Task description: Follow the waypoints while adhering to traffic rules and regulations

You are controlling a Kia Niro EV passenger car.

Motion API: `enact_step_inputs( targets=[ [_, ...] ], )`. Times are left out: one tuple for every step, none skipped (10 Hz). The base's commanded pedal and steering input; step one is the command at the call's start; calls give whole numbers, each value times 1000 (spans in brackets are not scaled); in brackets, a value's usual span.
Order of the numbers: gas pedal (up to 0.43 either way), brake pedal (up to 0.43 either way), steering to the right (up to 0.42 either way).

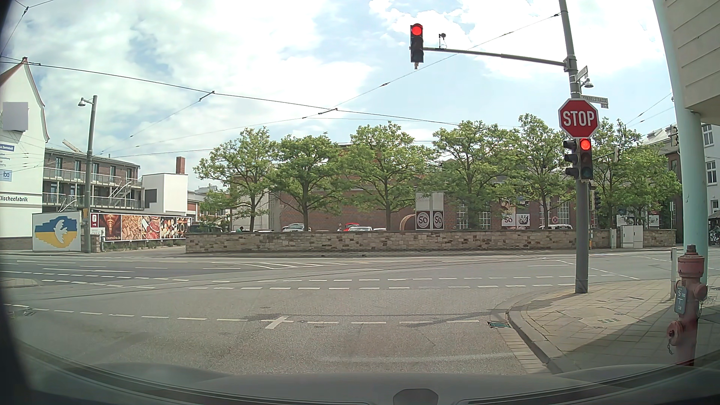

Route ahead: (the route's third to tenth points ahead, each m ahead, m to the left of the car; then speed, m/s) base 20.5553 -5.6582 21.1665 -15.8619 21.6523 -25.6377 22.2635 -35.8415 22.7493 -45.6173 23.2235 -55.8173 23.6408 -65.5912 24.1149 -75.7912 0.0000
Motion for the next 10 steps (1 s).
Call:
enact_step_inputs(
  targets=[
    [0,323,35],
    [0,323,35],
    [0,323,35],
    [0,323,35],
    [0,323,36],
    [0,323,36],
    [0,323,36],
    [0,323,35],
    [0,323,36],
    [0,323,35]
  ],
)
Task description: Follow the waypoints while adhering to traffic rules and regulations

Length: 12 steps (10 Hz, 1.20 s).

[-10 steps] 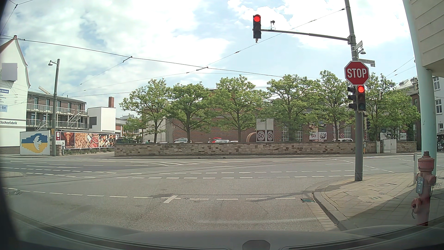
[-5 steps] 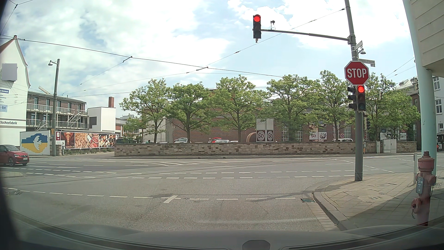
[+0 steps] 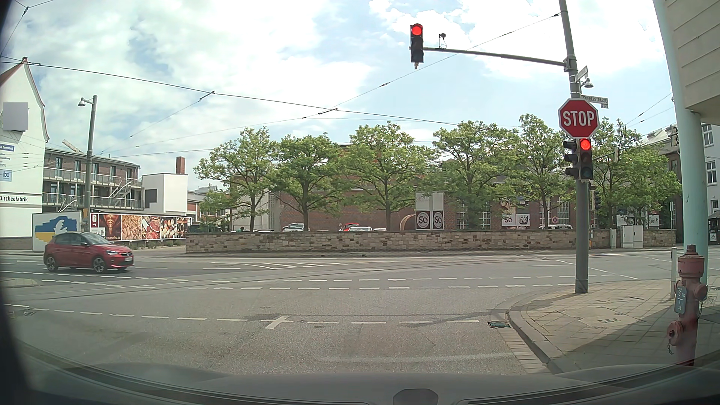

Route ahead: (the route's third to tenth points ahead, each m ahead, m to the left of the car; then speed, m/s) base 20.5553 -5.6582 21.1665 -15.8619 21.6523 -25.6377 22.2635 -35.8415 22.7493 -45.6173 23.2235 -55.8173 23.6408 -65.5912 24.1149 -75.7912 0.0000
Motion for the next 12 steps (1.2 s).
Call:
enact_step_inputs(
  targets=[
    [0,323,35],
    [0,323,36],
    [0,323,35],
    [0,323,36],
    [0,323,36],
    [0,323,35],
    [0,323,36],
    [0,323,36],
    [0,323,35],
    [0,323,36],
    [0,323,35],
    [0,323,35]
  ],
)
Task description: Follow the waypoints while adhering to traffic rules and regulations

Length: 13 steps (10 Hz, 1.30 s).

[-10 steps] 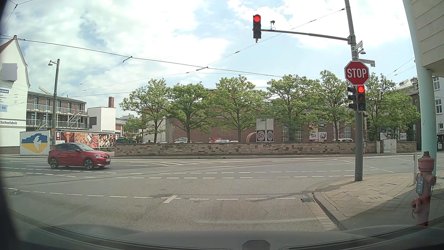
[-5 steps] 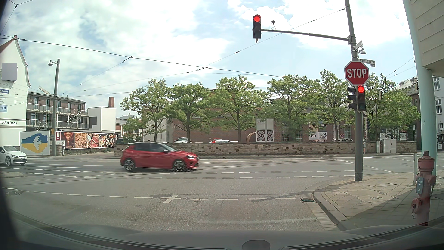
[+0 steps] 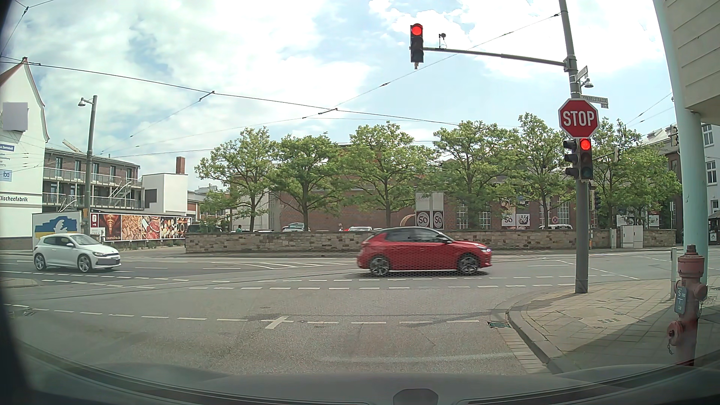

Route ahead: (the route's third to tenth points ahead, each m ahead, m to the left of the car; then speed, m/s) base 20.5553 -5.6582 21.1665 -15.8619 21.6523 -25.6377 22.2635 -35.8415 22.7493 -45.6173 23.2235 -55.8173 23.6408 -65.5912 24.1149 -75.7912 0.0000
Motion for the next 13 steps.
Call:
enact_step_inputs(
  targets=[
    [0,323,36],
    [0,323,35],
    [0,323,36],
    [0,323,36],
    [0,323,35],
    [0,323,35],
    [0,323,36],
    [0,323,35],
    [0,323,36],
    [0,323,36],
    [0,323,35],
    [0,323,36],
    [0,323,35]
  ],
)
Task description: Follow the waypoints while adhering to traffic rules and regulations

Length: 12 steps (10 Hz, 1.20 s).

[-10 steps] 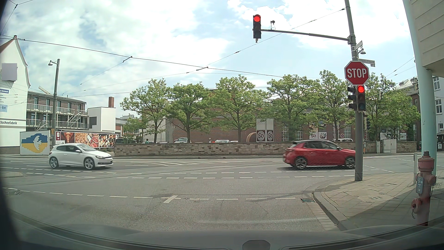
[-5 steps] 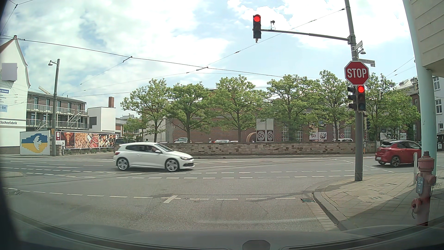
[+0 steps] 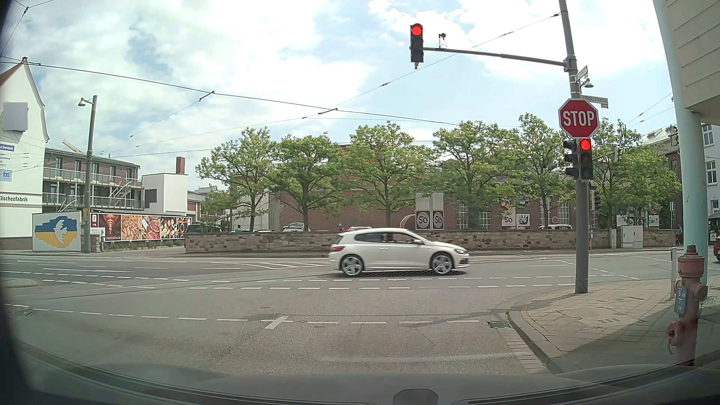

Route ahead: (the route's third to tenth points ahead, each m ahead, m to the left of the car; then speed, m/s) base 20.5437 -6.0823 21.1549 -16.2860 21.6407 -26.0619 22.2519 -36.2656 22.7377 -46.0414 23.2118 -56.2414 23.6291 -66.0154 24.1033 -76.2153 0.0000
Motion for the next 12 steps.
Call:
enact_step_inputs(
  targets=[
    [0,323,35],
    [0,323,35],
    [0,323,35],
    [0,323,35],
    [0,323,35],
    [0,323,36],
    [0,323,35],
    [0,323,36],
    [0,323,35],
    [0,323,35],
    [0,323,35],
    [0,323,35]
  ],
)
